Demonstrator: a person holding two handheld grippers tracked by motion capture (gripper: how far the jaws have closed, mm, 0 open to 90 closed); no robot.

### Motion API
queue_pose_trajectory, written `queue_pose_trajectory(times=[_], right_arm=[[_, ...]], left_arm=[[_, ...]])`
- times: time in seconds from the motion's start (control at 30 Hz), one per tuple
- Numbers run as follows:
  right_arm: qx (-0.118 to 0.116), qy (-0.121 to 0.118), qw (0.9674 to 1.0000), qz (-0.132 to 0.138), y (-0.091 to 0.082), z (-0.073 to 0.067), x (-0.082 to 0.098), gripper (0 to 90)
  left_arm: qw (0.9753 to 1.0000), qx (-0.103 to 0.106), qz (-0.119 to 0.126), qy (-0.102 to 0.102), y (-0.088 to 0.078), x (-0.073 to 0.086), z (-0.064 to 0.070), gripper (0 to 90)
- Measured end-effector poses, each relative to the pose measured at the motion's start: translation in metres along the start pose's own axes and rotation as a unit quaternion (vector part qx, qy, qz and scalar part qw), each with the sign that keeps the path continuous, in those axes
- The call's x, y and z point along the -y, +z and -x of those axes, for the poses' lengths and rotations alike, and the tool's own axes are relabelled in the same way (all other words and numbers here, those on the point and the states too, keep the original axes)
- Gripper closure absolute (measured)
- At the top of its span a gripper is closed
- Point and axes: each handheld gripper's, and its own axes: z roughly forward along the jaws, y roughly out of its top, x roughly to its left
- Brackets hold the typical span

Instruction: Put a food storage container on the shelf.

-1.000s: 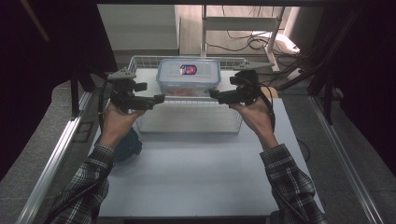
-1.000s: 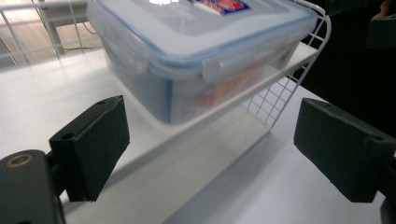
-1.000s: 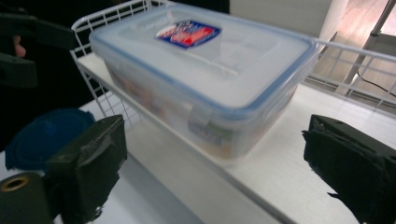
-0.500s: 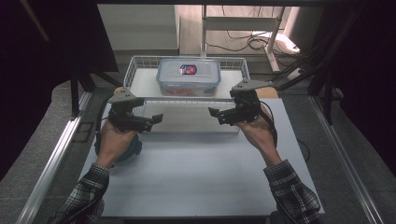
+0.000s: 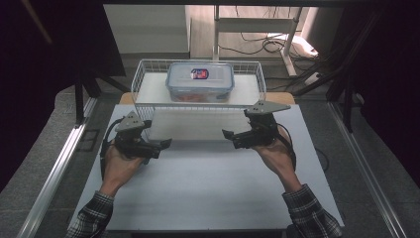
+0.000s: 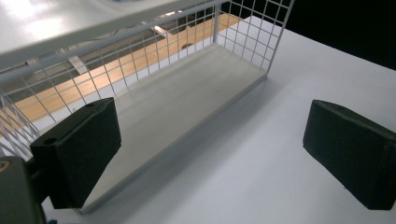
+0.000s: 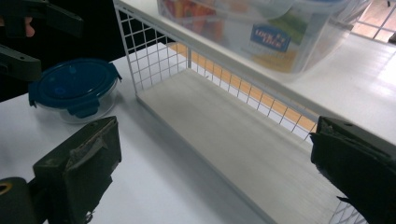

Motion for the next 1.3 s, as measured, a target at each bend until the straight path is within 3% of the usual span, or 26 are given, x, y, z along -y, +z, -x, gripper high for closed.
queue_pose_trajectory(times=[0.13, 0.37, 0.83, 1.07, 1.3], right_arm=[[0.001, -0.004, 1.0000, 0.000, -0.003, -0.005, 0.008, 1.6], [0.005, -0.007, 1.0000, 0.000, -0.008, -0.014, 0.026, 0.9], [0.004, -0.014, 0.9998, -0.011, -0.013, -0.030, 0.064, 0.1], [-0.002, -0.005, 0.9999, -0.009, -0.014, -0.035, 0.084, 0.1], [-0.001, 0.009, 0.9999, -0.010, -0.013, -0.036, 0.109, 0.1]], left_arm=[[0.9999, 0.008, 0.005, 0.004, -0.003, 0.010, 0.006, 4.0], [0.9998, 0.002, 0.001, 0.021, -0.010, 0.025, 0.020, 4.2], [0.9999, 0.006, -0.009, 0.005, -0.012, 0.064, 0.035, 4.9], [0.9999, 0.004, -0.015, -0.003, -0.009, 0.080, 0.040, 5.1], [0.9994, 0.004, -0.034, 0.007, 0.004, 0.097, 0.045, 4.6]])
